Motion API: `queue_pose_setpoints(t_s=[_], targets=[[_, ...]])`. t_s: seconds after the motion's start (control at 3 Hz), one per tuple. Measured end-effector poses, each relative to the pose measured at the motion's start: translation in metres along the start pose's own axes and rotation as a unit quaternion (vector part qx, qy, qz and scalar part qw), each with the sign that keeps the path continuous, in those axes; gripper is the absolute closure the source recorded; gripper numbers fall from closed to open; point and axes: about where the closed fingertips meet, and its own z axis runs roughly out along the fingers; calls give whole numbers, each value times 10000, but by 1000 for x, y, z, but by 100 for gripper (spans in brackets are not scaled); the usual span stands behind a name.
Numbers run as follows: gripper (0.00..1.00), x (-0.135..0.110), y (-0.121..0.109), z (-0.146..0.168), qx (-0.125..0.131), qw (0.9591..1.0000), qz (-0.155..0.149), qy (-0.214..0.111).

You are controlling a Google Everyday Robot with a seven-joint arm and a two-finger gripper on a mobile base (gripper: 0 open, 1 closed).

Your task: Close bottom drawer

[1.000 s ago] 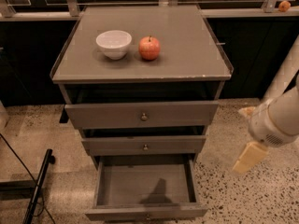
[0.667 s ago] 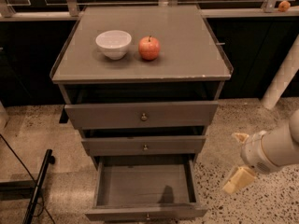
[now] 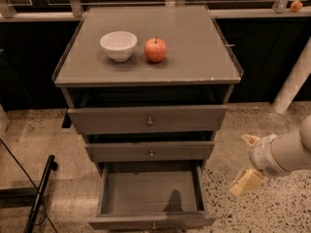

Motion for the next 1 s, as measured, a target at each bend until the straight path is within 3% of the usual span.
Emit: queue_pose_setpoints(t_s=[0.33,0.67,1.0], targets=[[0,0,3,3,-41,9999,-86,-48],[0,9,20,43,-104,9988,-311,-374],[0,6,22,115,-23,9937,-808,-770]])
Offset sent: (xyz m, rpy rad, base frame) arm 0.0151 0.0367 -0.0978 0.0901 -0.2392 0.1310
